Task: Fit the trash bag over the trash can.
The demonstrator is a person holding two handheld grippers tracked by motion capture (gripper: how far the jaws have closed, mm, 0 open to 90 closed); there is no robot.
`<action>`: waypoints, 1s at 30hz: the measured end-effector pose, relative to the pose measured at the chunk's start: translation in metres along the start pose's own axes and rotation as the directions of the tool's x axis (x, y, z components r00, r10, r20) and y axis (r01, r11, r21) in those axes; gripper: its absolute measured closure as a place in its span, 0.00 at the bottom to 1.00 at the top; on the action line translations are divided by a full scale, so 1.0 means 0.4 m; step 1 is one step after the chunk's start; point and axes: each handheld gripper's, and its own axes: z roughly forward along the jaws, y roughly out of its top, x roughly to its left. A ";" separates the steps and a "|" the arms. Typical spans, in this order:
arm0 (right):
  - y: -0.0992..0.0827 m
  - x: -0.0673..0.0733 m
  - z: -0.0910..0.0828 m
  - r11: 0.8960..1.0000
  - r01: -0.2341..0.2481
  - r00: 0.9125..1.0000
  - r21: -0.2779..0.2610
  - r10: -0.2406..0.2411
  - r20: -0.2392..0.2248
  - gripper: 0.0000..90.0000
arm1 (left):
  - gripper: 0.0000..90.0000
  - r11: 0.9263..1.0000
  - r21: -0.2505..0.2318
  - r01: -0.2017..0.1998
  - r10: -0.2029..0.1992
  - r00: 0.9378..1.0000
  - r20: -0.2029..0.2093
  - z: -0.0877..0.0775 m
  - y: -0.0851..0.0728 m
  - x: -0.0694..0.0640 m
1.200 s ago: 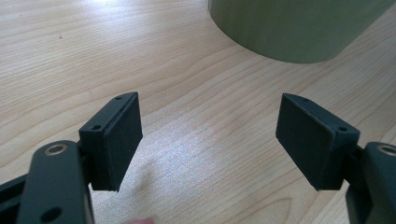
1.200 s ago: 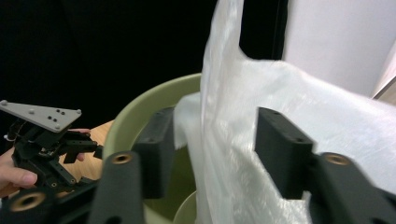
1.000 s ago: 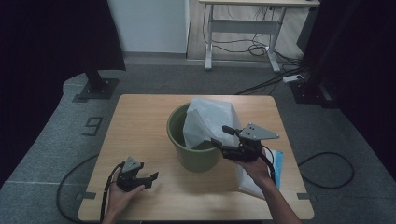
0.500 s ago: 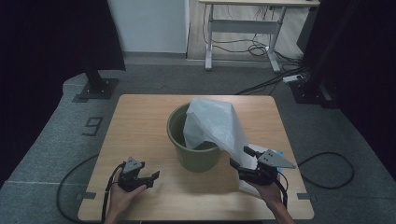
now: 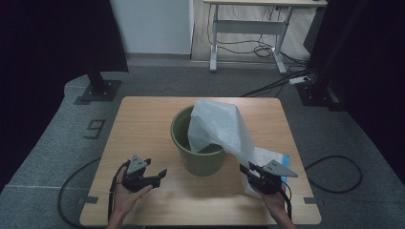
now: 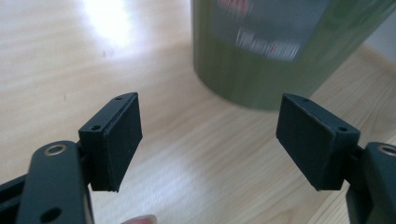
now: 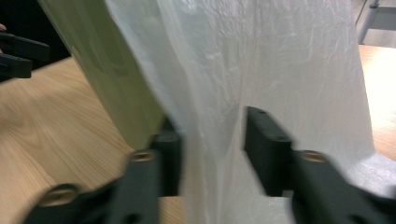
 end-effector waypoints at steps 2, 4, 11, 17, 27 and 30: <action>0.005 -0.001 -0.004 1.000 0.003 1.000 -0.013 -0.002 0.017 0.88 | 0.25 1.000 -0.022 0.005 -0.004 1.000 0.008 -0.008 0.020 -0.005; 0.016 -0.006 -0.013 0.999 -0.005 1.000 -0.044 0.006 0.028 0.94 | 0.25 0.999 -0.034 0.004 -0.004 1.000 0.018 -0.012 0.037 -0.010; 0.063 -0.017 -0.047 0.991 0.015 0.998 -0.134 -0.007 0.058 0.98 | 0.25 0.999 -0.042 -0.033 0.034 0.999 0.018 -0.008 0.075 -0.029; 0.143 -0.014 -0.072 0.980 0.055 0.997 -0.193 -0.045 0.058 0.98 | 0.25 0.997 -0.062 -0.039 0.041 0.999 0.032 -0.018 0.100 -0.039; 0.249 0.051 -0.066 0.958 0.154 0.988 -0.244 -0.153 0.021 0.98 | 0.25 0.993 -0.096 -0.061 0.066 0.997 0.044 -0.054 0.128 -0.050; 0.253 0.056 -0.074 0.951 0.175 0.985 -0.254 -0.172 0.032 0.98 | 0.25 0.993 -0.098 -0.065 0.069 0.997 0.044 -0.060 0.127 -0.050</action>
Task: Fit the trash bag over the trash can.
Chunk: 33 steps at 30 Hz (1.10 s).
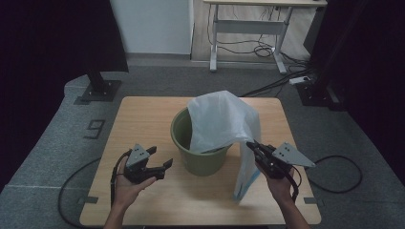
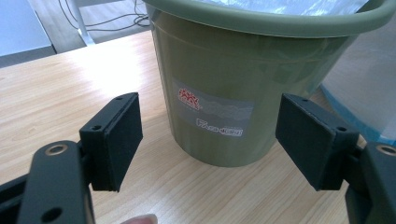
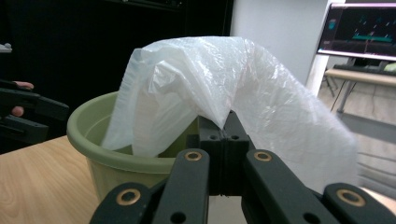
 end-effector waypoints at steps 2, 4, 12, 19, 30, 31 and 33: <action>0.001 -0.002 -0.014 1.000 -0.004 1.000 -0.007 0.004 0.005 0.98 | 0.25 1.000 -0.002 0.000 0.000 1.000 0.000 -0.002 -0.001 0.000; 0.001 -0.003 -0.020 1.000 -0.006 1.000 -0.011 0.007 0.007 0.98 | 0.25 1.000 -0.003 0.001 -0.001 1.000 0.000 -0.001 0.000 -0.001; 0.011 -0.012 -0.033 1.000 0.007 1.000 0.000 -0.007 0.007 0.98 | 0.25 1.000 -0.009 -0.008 0.008 1.000 0.006 0.008 0.014 -0.010; 0.002 -0.024 -0.001 0.999 -0.005 1.000 0.038 0.006 -0.011 0.98 | 0.25 1.000 -0.014 -0.006 0.006 1.000 0.009 0.007 0.021 -0.008; -0.029 -0.018 0.064 0.993 -0.027 0.998 0.117 0.034 -0.055 0.97 | 0.25 1.000 -0.016 -0.008 0.009 1.000 0.011 0.008 0.023 -0.009; -0.036 -0.017 0.068 0.991 -0.030 0.997 0.127 0.039 -0.063 0.96 | 0.25 1.000 -0.016 -0.008 0.009 1.000 0.011 0.008 0.022 -0.008; -0.051 -0.012 0.072 0.989 -0.031 0.996 0.143 0.042 -0.076 0.94 | 0.25 1.000 -0.015 -0.009 0.009 1.000 0.011 0.008 0.022 -0.006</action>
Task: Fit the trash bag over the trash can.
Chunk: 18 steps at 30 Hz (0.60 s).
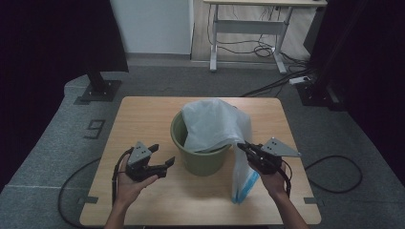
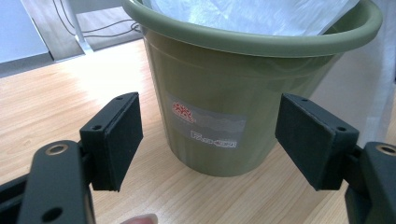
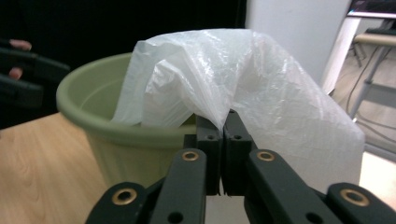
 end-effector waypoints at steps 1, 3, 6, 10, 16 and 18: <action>-0.008 0.002 0.002 1.000 -0.002 1.000 0.007 0.002 -0.007 0.91 | 0.25 1.000 0.000 0.000 0.000 1.000 0.000 0.000 0.000 0.000; -0.018 0.005 0.002 1.000 -0.008 1.000 0.011 0.008 -0.015 0.79 | 0.25 1.000 -0.002 0.001 -0.001 1.000 0.001 -0.001 0.000 0.000; -0.033 0.029 -0.009 1.000 0.030 0.998 0.005 -0.030 0.051 0.47 | 0.25 1.000 -0.005 0.001 -0.001 1.000 0.003 -0.001 -0.002 0.000; -0.066 0.059 -0.021 1.000 0.011 0.997 0.022 -0.013 0.076 0.32 | 0.25 1.000 0.001 0.003 -0.003 1.000 0.004 0.004 -0.007 -0.001; -0.130 0.083 -0.010 0.997 -0.048 0.995 0.063 0.043 0.090 0.23 | 0.25 1.000 0.007 0.004 -0.005 1.000 0.008 0.012 -0.011 -0.004; -0.156 0.084 0.004 0.992 -0.090 0.992 0.094 0.081 0.097 0.21 | 0.25 1.000 0.008 0.006 -0.006 1.000 0.009 0.014 -0.011 -0.005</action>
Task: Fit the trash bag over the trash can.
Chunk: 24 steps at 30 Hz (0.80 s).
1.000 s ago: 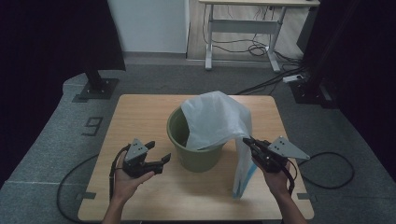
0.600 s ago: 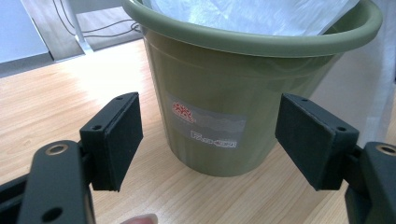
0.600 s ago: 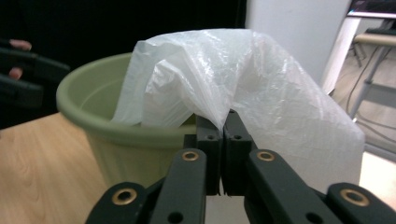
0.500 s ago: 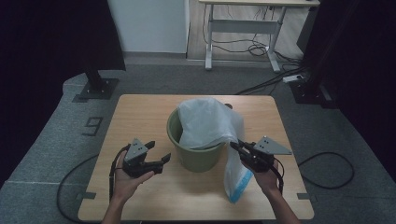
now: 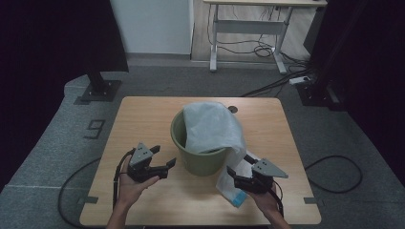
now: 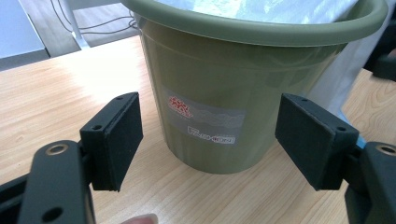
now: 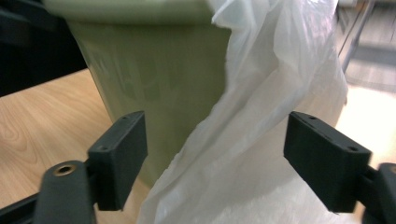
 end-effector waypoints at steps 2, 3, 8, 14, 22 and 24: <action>-0.019 0.000 0.011 0.999 -0.027 1.000 0.019 0.027 0.010 0.20 | 0.25 1.000 0.002 -0.001 0.001 1.000 -0.001 0.001 -0.001 0.000; -0.026 -0.001 0.016 0.999 -0.043 0.999 0.027 0.043 0.007 0.20 | 0.25 1.000 0.003 -0.001 0.001 1.000 -0.001 0.001 -0.001 0.000; -0.050 -0.009 0.035 0.994 -0.097 0.995 0.056 0.097 0.008 0.22 | 0.25 1.000 0.005 0.000 0.000 1.000 -0.001 0.001 -0.004 0.000; -0.061 -0.009 0.057 0.989 -0.121 0.993 0.081 0.121 0.000 0.35 | 0.25 1.000 0.011 0.001 -0.001 1.000 0.003 0.008 -0.012 -0.002; -0.059 -0.026 0.079 0.992 -0.095 0.995 0.086 0.097 -0.017 0.84 | 0.25 1.000 0.007 0.001 -0.001 1.000 0.004 0.005 -0.013 -0.002; -0.052 -0.032 0.071 0.994 -0.075 0.997 0.081 0.076 -0.005 0.92 | 0.25 1.000 0.004 -0.001 0.001 1.000 0.003 0.000 -0.012 -0.001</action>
